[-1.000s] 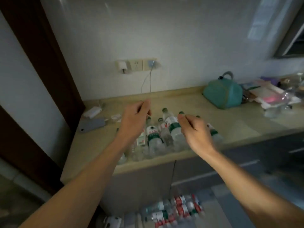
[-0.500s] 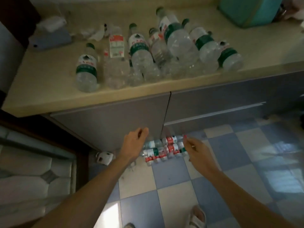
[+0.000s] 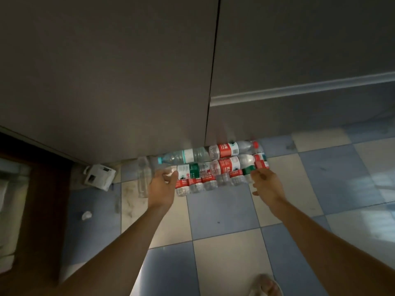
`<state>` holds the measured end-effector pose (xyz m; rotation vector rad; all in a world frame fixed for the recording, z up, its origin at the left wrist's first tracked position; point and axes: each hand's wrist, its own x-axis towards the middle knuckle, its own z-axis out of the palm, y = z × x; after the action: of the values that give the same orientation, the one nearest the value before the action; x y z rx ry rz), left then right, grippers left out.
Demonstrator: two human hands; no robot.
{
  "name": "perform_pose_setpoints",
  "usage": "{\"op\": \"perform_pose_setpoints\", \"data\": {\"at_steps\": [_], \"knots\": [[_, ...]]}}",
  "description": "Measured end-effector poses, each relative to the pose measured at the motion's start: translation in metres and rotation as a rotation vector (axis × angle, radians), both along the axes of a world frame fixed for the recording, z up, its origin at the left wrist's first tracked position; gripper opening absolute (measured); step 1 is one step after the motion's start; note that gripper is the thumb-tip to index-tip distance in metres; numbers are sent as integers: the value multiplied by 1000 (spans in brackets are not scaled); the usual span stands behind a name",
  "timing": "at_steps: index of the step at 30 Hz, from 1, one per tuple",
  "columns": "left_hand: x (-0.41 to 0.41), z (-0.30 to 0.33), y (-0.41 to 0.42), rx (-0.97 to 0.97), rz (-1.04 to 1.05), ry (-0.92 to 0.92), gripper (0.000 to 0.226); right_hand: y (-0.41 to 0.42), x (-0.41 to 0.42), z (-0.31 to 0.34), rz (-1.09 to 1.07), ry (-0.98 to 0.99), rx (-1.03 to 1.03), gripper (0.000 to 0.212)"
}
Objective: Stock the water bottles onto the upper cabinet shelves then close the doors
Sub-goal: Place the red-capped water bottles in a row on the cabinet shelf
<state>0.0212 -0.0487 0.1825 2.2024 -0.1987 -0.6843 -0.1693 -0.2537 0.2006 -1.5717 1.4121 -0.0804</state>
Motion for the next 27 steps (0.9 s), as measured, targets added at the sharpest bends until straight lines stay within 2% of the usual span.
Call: {"op": "perform_pose_setpoints", "data": {"at_steps": [5,8,10,12,14,16,17,19,20,22,27], "knots": [[20,-100,-9,103,84,-53,45,-35,6,-111,-12,-30,-67,15],[34,-146,-13,167,142,-84,58,-56,12,-157,63,35,-148,16],[39,-167,-15,212,198,-126,68,-71,16,-177,40,64,-239,19],[38,-181,-18,241,248,-179,72,-87,18,-190,-45,80,-309,29],[38,-194,-23,237,276,-172,71,-100,20,-198,-136,56,-254,44],[40,-205,-27,168,297,-126,67,-110,24,-206,-213,-17,-125,47],[43,-209,-28,126,310,-103,66,-112,27,-207,-252,-71,-53,42],[50,-216,-27,72,350,-70,64,-112,32,-209,-295,-172,59,12],[53,-219,-26,42,381,-45,63,-111,33,-211,-306,-202,82,9],[61,-224,-24,-77,486,61,58,-111,32,-218,-323,-240,120,19],[77,-228,-17,-357,738,296,27,-121,29,-227,-476,-298,236,15]]}}
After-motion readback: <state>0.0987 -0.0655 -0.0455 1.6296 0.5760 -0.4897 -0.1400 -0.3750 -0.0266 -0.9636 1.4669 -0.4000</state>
